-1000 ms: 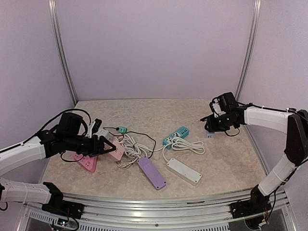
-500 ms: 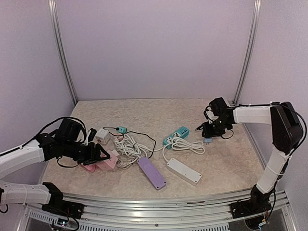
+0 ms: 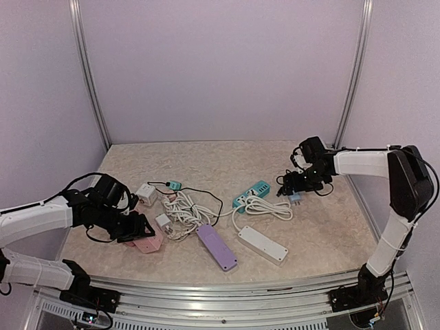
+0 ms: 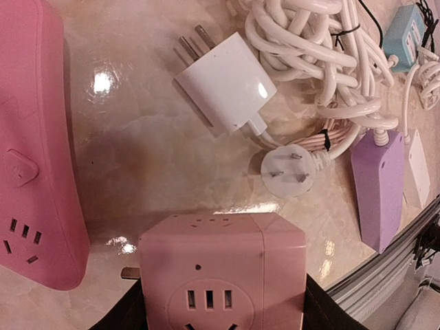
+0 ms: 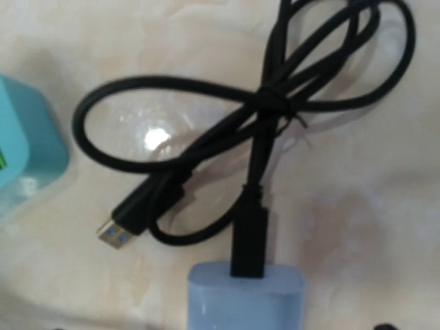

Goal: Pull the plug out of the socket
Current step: Place the socket at the center of the board.

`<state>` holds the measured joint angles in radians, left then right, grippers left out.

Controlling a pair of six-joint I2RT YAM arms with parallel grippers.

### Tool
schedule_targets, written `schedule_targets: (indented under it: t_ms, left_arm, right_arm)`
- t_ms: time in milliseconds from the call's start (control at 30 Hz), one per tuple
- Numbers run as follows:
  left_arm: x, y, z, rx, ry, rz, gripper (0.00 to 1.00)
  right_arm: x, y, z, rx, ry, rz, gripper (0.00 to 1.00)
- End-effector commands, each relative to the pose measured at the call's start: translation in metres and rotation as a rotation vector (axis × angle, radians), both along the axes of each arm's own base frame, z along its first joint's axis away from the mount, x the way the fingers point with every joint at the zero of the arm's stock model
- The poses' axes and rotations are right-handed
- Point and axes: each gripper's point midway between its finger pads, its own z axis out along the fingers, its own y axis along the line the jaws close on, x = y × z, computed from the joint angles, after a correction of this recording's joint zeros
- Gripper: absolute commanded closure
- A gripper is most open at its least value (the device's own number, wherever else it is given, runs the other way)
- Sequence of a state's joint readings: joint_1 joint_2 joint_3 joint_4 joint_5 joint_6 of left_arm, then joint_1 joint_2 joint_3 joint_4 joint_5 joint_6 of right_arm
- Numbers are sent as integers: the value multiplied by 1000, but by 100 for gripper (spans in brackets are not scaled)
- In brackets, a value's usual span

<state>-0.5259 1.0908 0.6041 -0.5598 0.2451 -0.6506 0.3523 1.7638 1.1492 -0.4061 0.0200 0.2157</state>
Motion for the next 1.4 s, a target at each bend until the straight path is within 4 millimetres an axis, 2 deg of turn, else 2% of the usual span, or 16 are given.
schedule_targets:
  t_ms: [0,267,333,500,633,933,1200,1367]
  left_arm:
    - [-4,8,-14,72,30,21,100]
    - [0,4,-20,129,24,11,100]
    - [2,4,-19,128,14,16,90]
    - [3,4,-22,142,25,17,76]
    - [4,0,-19,142,21,6,59]
    - [7,-4,-10,121,-5,3,33]
    - [10,-7,1,95,-35,-5,15]
    - [17,-8,20,85,-98,-11,8]
  right_arm:
    - [6,-4,29,27,-86,-30,4]
    - [0,-7,59,66,-171,-51,4]
    - [-2,-8,64,74,-189,-55,4]
    - [-6,-9,77,97,-225,-60,4]
    - [-9,-9,85,111,-242,-60,4]
    - [-14,-5,100,153,-269,-46,3]
    - [-17,-6,109,169,-294,-48,3]
    - [-22,1,119,213,-307,-17,3]
